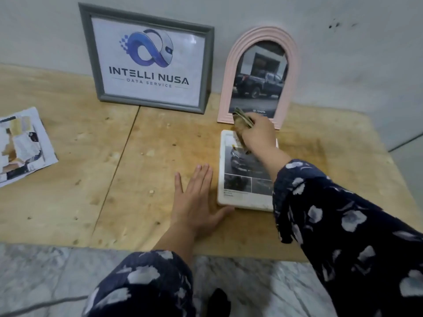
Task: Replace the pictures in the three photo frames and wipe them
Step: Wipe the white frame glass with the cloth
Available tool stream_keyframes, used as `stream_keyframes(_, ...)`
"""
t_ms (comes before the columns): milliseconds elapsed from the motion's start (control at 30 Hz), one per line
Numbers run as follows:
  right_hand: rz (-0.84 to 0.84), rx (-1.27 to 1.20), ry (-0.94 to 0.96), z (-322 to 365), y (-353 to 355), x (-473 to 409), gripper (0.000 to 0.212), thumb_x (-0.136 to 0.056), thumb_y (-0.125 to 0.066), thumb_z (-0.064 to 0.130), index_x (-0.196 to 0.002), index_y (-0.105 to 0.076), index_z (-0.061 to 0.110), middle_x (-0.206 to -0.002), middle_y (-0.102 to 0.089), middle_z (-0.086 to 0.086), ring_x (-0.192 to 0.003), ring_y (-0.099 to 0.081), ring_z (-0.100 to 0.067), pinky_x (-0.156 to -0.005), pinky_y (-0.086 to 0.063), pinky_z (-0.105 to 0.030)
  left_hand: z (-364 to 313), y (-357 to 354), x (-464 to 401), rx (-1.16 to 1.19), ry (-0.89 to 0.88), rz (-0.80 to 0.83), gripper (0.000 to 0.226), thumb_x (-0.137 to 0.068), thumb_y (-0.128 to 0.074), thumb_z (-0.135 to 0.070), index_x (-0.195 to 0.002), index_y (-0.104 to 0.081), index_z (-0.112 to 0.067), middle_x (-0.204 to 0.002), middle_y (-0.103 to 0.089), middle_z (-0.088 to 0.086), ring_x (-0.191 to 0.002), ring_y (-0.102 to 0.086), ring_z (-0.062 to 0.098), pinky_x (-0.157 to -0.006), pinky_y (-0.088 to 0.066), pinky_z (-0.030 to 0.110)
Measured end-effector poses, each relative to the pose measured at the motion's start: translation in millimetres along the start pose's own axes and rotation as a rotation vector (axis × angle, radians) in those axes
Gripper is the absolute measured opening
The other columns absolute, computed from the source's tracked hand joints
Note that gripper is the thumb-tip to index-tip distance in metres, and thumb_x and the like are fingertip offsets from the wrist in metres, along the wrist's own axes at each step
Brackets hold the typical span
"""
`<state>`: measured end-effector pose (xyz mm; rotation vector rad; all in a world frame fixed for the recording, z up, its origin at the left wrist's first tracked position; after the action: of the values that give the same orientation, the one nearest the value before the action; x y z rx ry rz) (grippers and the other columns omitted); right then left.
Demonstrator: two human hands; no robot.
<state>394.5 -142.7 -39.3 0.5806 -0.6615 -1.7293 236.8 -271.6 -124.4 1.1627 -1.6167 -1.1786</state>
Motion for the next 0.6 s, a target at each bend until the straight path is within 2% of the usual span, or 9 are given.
stream_keyframes(67, 0.069, 0.212, 0.105, 4.7, -7.3, -8.9, 0.034, -0.089, -0.052, 0.014, -0.114, -0.067, 0.030, -0.108, -0.070, -0.001, -0.099, -0.063, -0.026, -0.082, -0.053, -0.036, -0.7, -2.2, -1.8, -0.001, 0.015, -0.015, 0.112, -0.073, -0.018, -0.089, -0.154, 0.003, -0.016, -0.162, 0.006, -0.003, -0.148, 0.012, 0.013, -0.115, 0.010, 0.059)
stream_keyframes(167, 0.175, 0.398, 0.175, 11.8, -20.1, -17.8, 0.055, -0.087, -0.044, -0.001, -0.131, -0.058, 0.030, -0.130, -0.061, -0.005, -0.116, -0.057, -0.028, -0.096, -0.048, -0.037, -0.5, -2.0, -2.5, -0.015, 0.039, -0.029, 0.115, -0.072, -0.021, -0.090, -0.153, 0.007, -0.015, -0.162, 0.010, -0.002, -0.148, 0.012, 0.013, -0.115, 0.007, 0.058)
stream_keyframes(233, 0.279, 0.478, 0.242, 8.5, -33.5, -20.0, 0.058, -0.088, -0.041, -0.004, -0.136, -0.053, 0.027, -0.138, -0.055, -0.008, -0.124, -0.052, -0.029, -0.102, -0.043, -0.036, -0.2, -2.4, -2.6, -0.040, 0.053, -0.031, 0.115, -0.070, -0.017, -0.091, -0.152, 0.014, -0.016, -0.160, 0.017, -0.002, -0.147, 0.015, 0.014, -0.115, 0.008, 0.058)
stream_keyframes(333, 0.426, 0.642, 0.330, -7.4, -56.4, -11.7, 0.049, -0.091, -0.040, 0.002, -0.136, -0.052, 0.017, -0.140, -0.052, -0.010, -0.126, -0.049, -0.029, -0.103, -0.041, -0.036, -0.8, -2.6, -3.3, -0.044, 0.066, -0.041, 0.115, -0.069, -0.016, -0.091, -0.150, 0.020, -0.018, -0.159, 0.021, -0.004, -0.147, 0.017, 0.014, -0.115, 0.009, 0.058)
stream_keyframes(400, 0.403, 0.682, 0.373, -12.6, -61.8, -1.7, 0.047, -0.092, -0.039, 0.002, -0.137, -0.049, 0.013, -0.143, -0.047, -0.009, -0.127, -0.047, -0.029, -0.102, -0.041, -0.039, 0.1, -2.7, -2.9, -0.025, 0.073, -0.048, 0.115, -0.069, -0.018, -0.090, -0.150, 0.020, -0.018, -0.159, 0.023, -0.003, -0.146, 0.019, 0.014, -0.115, 0.009, 0.058)
stream_keyframes(500, 0.381, 0.670, 0.390, -17.0, -61.6, 13.6, 0.056, -0.090, -0.041, -0.002, -0.145, -0.036, 0.010, -0.143, -0.045, -0.011, -0.129, -0.044, -0.028, -0.101, -0.040, -0.037, 0.1, -2.4, -2.1, -0.008, 0.080, -0.070, 0.115, -0.068, -0.020, -0.091, -0.149, 0.022, -0.020, -0.158, 0.023, -0.002, -0.146, 0.020, 0.016, -0.115, 0.008, 0.059)
stream_keyframes(600, 0.420, 0.618, 0.359, -24.6, -62.5, 26.0, 0.066, -0.086, -0.043, -0.005, -0.148, -0.033, 0.013, -0.146, -0.045, -0.010, -0.131, -0.045, -0.028, -0.106, -0.039, -0.036, -0.1, -3.1, -1.1, 0.014, 0.084, -0.088, 0.116, -0.069, -0.023, -0.091, -0.150, 0.019, -0.020, -0.159, 0.023, -0.001, -0.146, 0.019, 0.017, -0.115, 0.007, 0.059)
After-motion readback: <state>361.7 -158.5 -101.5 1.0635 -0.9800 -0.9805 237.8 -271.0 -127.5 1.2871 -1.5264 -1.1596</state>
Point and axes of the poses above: each hand's wrist, its own x-axis away from the middle knuckle, its own y-axis out of the back of the hand, z = x × y, the point moved 3 cm from there along -x, towards the middle knuckle
